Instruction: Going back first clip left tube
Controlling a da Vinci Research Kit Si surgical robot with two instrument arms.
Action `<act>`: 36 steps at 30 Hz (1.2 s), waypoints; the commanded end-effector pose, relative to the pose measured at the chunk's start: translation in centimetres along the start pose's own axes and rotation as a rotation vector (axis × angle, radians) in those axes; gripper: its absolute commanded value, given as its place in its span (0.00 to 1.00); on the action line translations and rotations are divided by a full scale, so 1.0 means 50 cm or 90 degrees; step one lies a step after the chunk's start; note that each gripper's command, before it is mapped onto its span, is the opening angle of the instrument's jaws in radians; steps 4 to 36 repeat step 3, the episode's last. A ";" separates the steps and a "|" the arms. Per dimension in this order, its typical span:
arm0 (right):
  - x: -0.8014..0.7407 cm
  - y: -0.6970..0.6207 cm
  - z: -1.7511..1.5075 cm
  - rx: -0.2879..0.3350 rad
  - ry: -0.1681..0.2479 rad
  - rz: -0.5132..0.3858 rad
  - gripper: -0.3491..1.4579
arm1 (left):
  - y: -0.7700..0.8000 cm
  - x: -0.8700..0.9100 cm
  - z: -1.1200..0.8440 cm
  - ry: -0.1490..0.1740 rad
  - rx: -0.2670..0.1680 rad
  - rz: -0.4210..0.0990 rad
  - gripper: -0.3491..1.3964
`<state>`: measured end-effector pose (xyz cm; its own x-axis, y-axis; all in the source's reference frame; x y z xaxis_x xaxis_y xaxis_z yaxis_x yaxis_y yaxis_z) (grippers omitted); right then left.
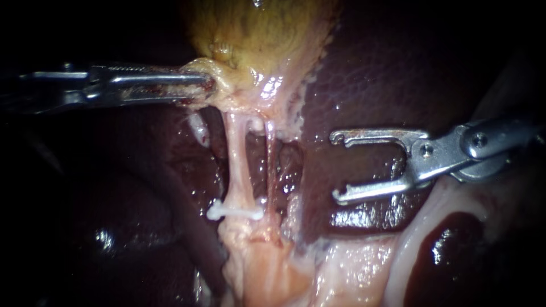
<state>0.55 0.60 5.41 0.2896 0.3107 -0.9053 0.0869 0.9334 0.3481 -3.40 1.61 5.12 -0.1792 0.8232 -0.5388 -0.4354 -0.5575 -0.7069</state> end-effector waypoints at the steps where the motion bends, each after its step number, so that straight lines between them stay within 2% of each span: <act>1: 0.0000 0.0000 0.0000 0.002 0.000 0.000 0.47 | 0.0000 -0.0001 0.0000 0.000 0.000 0.000 0.00; 36: 0.0001 -0.0003 0.0002 0.006 0.001 0.000 0.47 | 0.0000 -0.0001 -0.0003 -0.001 -0.002 0.000 0.00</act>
